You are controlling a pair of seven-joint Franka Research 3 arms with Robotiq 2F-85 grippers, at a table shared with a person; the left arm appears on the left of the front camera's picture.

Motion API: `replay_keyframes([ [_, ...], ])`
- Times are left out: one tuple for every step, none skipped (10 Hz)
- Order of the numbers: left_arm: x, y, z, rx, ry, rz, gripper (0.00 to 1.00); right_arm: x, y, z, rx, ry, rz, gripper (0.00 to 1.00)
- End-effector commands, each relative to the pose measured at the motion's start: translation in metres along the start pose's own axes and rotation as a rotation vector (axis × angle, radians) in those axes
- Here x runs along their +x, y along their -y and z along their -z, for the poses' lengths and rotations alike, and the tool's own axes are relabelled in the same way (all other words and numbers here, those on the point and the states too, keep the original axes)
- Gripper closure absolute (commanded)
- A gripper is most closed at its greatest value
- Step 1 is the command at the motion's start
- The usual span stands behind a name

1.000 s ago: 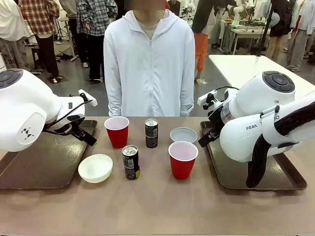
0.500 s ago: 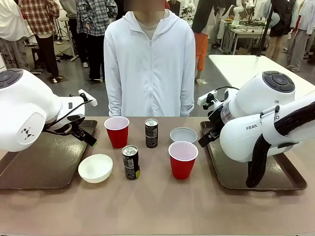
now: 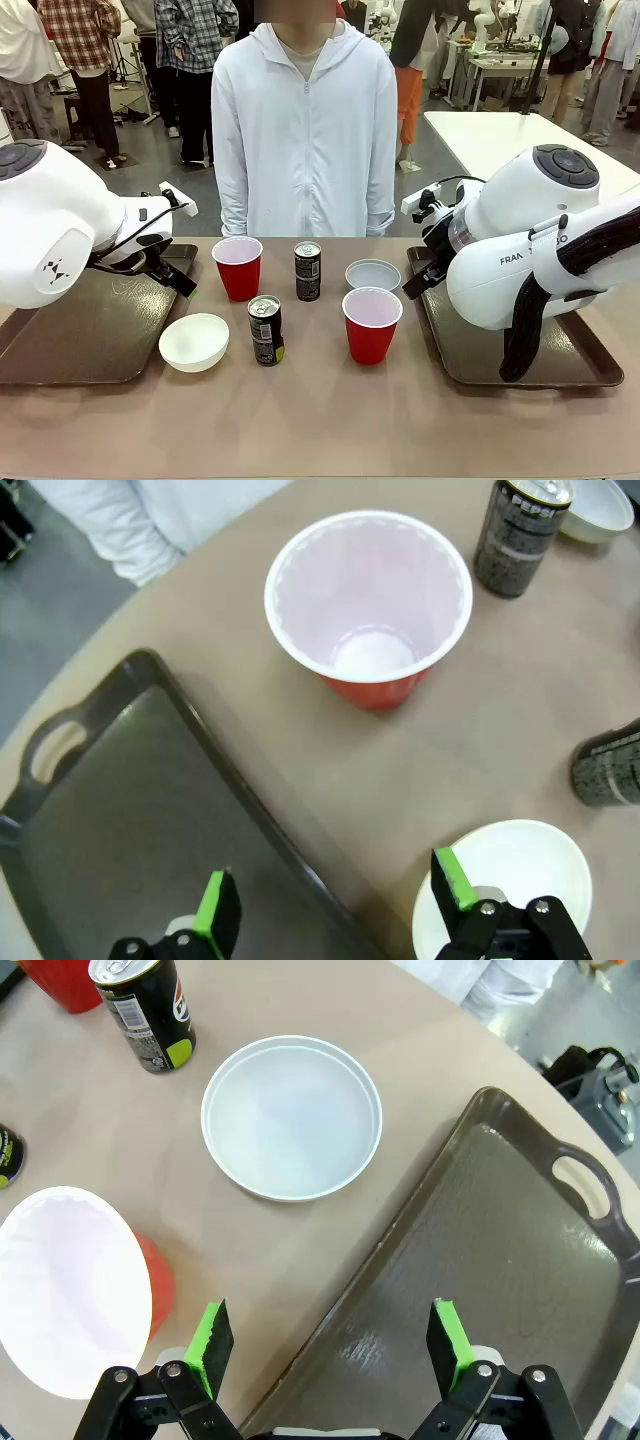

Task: Prepare tableware on both trays.
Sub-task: Pick up a Picnic Bowl from the table and place it on a Handle tray.

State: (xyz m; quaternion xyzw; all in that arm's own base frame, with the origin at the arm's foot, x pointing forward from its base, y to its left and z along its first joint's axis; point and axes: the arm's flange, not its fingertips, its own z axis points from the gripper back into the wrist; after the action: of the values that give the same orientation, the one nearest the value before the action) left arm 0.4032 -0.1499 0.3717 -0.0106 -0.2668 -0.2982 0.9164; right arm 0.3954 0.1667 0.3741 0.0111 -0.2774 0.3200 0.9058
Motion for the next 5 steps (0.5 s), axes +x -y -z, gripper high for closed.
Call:
replay_keyframes([
  [-0.002, 0.000, -0.020, -0.016, -0.018, 0.006, 0.00, -0.003, -0.006, -0.014, -0.004, -0.030, -0.008, 0.00],
  [-0.013, -0.001, -0.049, -0.060, -0.085, -0.027, 0.00, -0.016, -0.016, -0.046, 0.029, -0.071, 0.024, 0.00],
  [-0.026, -0.003, -0.077, -0.129, -0.158, -0.062, 0.00, -0.032, -0.025, -0.070, 0.030, -0.146, 0.055, 0.00],
  [-0.039, 0.001, -0.102, -0.196, -0.221, -0.055, 0.00, -0.055, -0.034, -0.092, 0.026, -0.230, 0.062, 0.00],
  [-0.053, 0.005, -0.119, -0.235, -0.276, -0.057, 0.00, -0.079, -0.041, -0.109, 0.072, -0.288, 0.120, 0.00],
])
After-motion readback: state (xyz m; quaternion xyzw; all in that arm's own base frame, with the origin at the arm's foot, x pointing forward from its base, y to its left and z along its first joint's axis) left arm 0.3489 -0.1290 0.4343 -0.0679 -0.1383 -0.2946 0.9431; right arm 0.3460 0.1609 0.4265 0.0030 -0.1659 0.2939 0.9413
